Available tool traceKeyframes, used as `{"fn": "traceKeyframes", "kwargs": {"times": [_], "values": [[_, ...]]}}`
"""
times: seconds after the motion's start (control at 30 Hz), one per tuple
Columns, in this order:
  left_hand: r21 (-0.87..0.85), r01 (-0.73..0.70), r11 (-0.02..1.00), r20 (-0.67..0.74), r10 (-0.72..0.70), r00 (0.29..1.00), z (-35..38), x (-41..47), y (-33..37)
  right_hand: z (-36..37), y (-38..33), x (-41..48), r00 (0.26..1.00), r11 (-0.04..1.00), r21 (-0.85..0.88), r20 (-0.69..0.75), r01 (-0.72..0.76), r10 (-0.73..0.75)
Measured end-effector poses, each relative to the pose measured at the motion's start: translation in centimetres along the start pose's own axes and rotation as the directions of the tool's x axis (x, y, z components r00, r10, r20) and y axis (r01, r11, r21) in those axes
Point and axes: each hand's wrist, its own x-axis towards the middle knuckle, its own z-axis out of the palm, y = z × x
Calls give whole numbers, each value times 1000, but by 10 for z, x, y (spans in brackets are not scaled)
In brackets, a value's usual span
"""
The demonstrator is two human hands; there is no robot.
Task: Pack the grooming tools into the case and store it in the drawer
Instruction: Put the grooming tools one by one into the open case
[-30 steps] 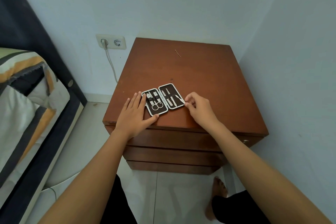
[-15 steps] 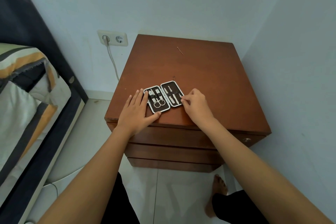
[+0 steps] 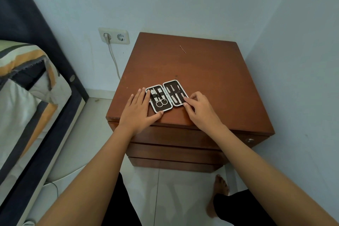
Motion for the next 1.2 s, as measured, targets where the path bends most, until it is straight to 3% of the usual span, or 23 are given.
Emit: {"fn": "traceKeyframes", "kwargs": {"times": [0.13, 0.27, 0.47, 0.87, 1.2], "values": [[-13, 2, 1000, -1, -2, 1000, 0, -1, 1, -1, 3, 4, 1000, 1000, 23, -17, 11, -10], [-26, 2, 1000, -10, -2, 1000, -1, -1, 0, -2, 20, 21, 992, 996, 43, -97, -82, 86], [-47, -10, 999, -24, 9, 1000, -2, -3, 1, 15, 42, 105, 967, 960, -131, 42, -246, 253], [-15, -15, 1000, -58, 14, 998, 0, 0, 0, 35, 54, 231, 925, 947, -265, 283, -180, 255], [-11, -3, 1000, -66, 3, 998, 1, 0, 0, 24, 51, 160, 961, 973, -206, 229, -106, 153]]}}
